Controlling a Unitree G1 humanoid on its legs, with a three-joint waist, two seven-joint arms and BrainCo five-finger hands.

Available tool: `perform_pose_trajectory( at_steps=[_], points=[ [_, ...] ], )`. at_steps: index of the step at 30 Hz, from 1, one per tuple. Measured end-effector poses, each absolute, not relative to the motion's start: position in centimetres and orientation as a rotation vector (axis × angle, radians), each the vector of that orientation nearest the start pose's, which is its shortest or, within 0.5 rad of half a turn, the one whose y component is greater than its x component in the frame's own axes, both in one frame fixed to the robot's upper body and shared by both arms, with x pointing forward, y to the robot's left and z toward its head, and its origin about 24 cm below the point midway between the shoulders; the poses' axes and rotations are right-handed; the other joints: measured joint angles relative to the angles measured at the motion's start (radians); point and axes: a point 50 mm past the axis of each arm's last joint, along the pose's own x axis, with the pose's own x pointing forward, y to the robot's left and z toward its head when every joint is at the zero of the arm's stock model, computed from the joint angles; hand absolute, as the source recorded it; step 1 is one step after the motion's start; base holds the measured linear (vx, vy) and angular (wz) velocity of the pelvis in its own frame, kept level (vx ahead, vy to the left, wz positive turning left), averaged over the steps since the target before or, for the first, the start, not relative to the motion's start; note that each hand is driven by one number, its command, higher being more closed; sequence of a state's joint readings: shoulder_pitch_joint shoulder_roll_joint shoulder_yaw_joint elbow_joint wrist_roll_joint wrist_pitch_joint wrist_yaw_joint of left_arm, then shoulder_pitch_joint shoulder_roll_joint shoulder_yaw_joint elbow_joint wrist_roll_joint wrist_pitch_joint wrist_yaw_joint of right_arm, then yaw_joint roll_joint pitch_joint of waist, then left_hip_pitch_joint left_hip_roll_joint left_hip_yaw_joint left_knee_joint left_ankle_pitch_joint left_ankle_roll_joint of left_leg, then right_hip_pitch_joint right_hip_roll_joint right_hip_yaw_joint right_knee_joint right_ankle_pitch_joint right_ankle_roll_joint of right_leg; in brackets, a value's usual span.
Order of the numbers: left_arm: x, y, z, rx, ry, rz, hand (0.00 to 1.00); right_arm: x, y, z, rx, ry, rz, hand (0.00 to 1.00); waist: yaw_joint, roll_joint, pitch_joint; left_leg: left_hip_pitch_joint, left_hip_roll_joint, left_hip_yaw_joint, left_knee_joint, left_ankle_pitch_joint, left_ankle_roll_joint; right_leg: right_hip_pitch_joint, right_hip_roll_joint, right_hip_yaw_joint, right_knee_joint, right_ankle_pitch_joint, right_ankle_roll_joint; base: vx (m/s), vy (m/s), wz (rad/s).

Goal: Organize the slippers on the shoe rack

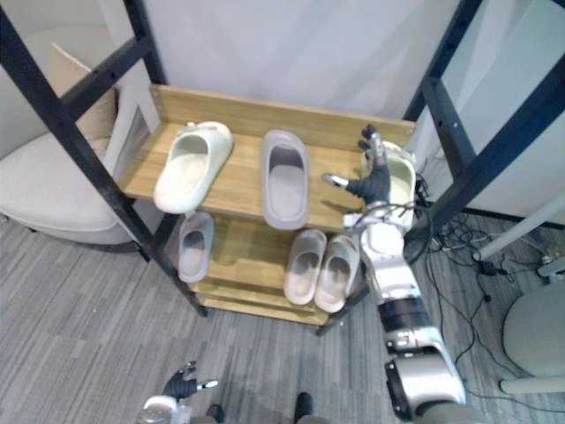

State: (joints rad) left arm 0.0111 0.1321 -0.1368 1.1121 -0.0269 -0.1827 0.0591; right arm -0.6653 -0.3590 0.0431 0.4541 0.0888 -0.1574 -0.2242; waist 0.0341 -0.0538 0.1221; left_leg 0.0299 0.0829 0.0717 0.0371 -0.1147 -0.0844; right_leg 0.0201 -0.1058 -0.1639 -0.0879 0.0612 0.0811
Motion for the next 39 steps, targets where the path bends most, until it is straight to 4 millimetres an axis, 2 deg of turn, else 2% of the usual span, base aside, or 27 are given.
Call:
perform_pose_trajectory(
  at_steps=[3, 8, 14, 23, 24, 30, 33, 39],
  points=[
    [12.8, 18.8, -15.1, 0.177, 0.927, 0.023, 0.00, 37.3, -19.2, 18.1, -0.244, -0.397, -0.179, 0.00, 0.008, -0.002, 0.016, -0.006, -0.001, -0.005, 0.000, 0.000, 0.000, -0.003, -0.001, -0.006, 0.000, 0.000, 0.000, 0.00, 0.002, 0.04],
    [13.1, 18.7, -14.9, 0.176, 0.911, 0.027, 0.00, 38.4, -19.0, 19.1, -0.246, -0.388, -0.187, 0.00, 0.023, -0.005, 0.025, -0.013, -0.001, -0.016, -0.001, 0.000, 0.000, -0.004, -0.001, -0.017, 0.000, 0.000, 0.000, 0.01, 0.004, 0.08],
    [13.3, 19.4, -14.8, 0.146, 0.904, 0.088, 0.00, 39.3, -18.4, 20.0, -0.260, -0.375, -0.171, 0.00, 0.028, -0.018, 0.045, -0.021, -0.005, -0.029, 0.000, 0.001, 0.002, -0.004, -0.007, -0.030, 0.000, 0.000, 0.000, 0.00, 0.008, 0.07],
    [14.0, 19.6, -14.4, 0.143, 0.876, 0.105, 0.00, 40.5, -17.1, 21.5, -0.405, -0.356, -0.116, 0.00, 0.040, -0.031, 0.081, -0.028, -0.007, -0.036, 0.000, 0.005, 0.004, -0.005, -0.008, -0.041, 0.000, 0.000, 0.000, -0.01, 0.000, 0.03],
    [14.0, 19.6, -14.4, 0.143, 0.877, 0.105, 0.00, 40.8, -16.9, 21.5, -0.410, -0.345, -0.110, 1.00, 0.040, -0.031, 0.081, -0.027, -0.007, -0.035, 0.000, 0.005, 0.004, -0.005, -0.009, -0.040, 0.000, 0.000, 0.000, 0.00, 0.000, 0.00],
    [14.2, 19.8, -14.3, 0.141, 0.874, 0.110, 0.00, 41.1, -16.2, 21.8, -0.475, -0.328, -0.069, 1.00, 0.047, -0.039, 0.085, -0.018, -0.006, -0.033, -0.018, 0.021, 0.000, -0.005, -0.008, -0.040, 0.000, 0.000, 0.000, -0.03, -0.008, 0.00],
    [14.4, 20.0, -14.2, 0.139, 0.868, 0.117, 0.00, 41.2, -15.9, 21.9, -0.467, -0.335, -0.065, 1.00, 0.052, -0.050, 0.096, -0.009, -0.006, -0.036, -0.038, 0.036, -0.001, -0.004, -0.007, -0.042, 0.000, 0.001, -0.002, -0.05, -0.019, 0.02],
    [14.4, 20.0, -14.2, 0.139, 0.870, 0.118, 0.00, 40.9, -15.5, 22.1, -0.453, -0.357, -0.050, 1.00, 0.053, -0.051, 0.096, -0.002, -0.006, -0.030, -0.040, 0.036, -0.001, -0.003, -0.007, -0.038, 0.003, 0.002, -0.003, -0.01, 0.000, -0.01]
  ],
)
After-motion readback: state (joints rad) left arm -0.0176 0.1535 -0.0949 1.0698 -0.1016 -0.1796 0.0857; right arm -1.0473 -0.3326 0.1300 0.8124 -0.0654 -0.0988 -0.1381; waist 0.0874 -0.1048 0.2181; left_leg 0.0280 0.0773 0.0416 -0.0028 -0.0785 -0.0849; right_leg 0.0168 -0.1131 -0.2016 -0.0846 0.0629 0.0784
